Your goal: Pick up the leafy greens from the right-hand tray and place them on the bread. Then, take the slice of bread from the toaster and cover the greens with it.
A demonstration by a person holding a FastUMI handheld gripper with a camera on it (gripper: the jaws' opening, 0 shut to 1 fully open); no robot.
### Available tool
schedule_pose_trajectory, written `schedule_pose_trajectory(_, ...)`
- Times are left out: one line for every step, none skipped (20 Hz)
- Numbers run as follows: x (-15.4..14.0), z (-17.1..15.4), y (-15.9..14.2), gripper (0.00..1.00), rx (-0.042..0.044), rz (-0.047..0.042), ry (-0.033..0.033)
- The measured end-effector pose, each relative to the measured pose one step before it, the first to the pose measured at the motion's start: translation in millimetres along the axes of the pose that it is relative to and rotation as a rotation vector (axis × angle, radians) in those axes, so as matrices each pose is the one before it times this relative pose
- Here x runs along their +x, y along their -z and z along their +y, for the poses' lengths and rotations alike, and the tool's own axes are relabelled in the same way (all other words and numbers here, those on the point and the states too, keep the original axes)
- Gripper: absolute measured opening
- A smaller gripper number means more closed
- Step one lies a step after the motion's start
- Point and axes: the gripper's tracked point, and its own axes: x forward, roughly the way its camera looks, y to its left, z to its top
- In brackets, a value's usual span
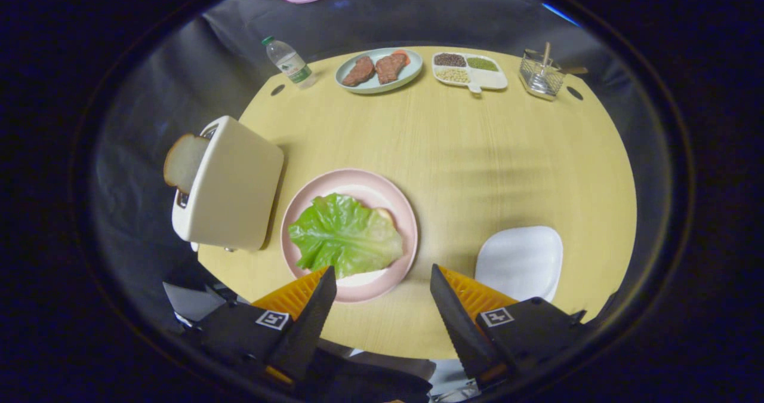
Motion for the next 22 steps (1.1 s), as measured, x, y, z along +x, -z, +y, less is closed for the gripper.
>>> schedule_pose_trajectory(-7.73,4.8,1.65,1.0,0.01352,0.01004,-0.00266)
schedule_pose_trajectory(-8.4,7.35,0.09,1.0,0.02063,0.00964,-0.01336)
schedule_pose_trajectory(-8.11,9.42,0.4,1.0,0.03092,0.00662,-0.01564)
schedule_pose_trajectory(-8.83,9.84,-0.82,1.0,0.04094,0.01031,-0.01938)
schedule_pose_trajectory(-10.36,11.63,1.48,1.0,0.05122,0.02225,-0.02083)
schedule_pose_trajectory(-10.4,13.55,1.61,0.99,0.05931,0.02326,-0.02448)
schedule_pose_trajectory(-11.23,15.09,-1.01,0.99,0.05821,0.01711,-0.02649)
schedule_pose_trajectory(-9.89,15.23,-4.96,0.99,0.05044,-0.00152,-0.02302)
schedule_pose_trajectory(-8.48,13.1,-7.64,0.99,0.02493,-0.01043,-0.0115)
schedule_pose_trajectory(-5.16,11.72,-10.82,0.99,-0.01033,-0.01997,0.00302)
schedule_pose_trajectory(-2.85,9.81,-11.59,0.99,-0.03374,-0.02336,0.01159)
schedule_pose_trajectory(-0.99,11.55,-10.36,1.0,-0.03262,-0.01474,0.00566)
schedule_pose_trajectory(-3.05,13.77,-7.4,1.0,-0.02015,-0.01383,-0.00135)
schedule_pose_trajectory(0.71,18.18,-7.59,1.0,-0.01234,-0.00884,-0.0144)
schedule_pose_trajectory(1.6,18.31,-5.62,1.0,-0.01184,-0.00025,-0.01368)
schedule_pose_trajectory(2.71,16.96,-2.81,1.0,-0.00969,0.00335,-0.01777)
schedule_pose_trajectory(5.51,19.37,-2.6,1.0,-0.00709,0.00568,-0.01953)
schedule_pose_trajectory(4.54,12.63,-1.76,1.0,-0.00514,0.01049,-0.00405)
schedule_pose_trajectory(6.76,12.72,-3.55,1.0,-0.00759,0.00402,-0.0031)
schedule_pose_trajectory(8.38,11.59,-2.86,1.0,-0.01304,0.00926,-0.00161)
schedule_pose_trajectory(10.18,9.57,-2.18,1.0,-0.01187,0.00897,0.00015)
schedule_pose_trajectory(9.91,9.31,-0.86,1.0,-0.00605,0.00946,0.00062)
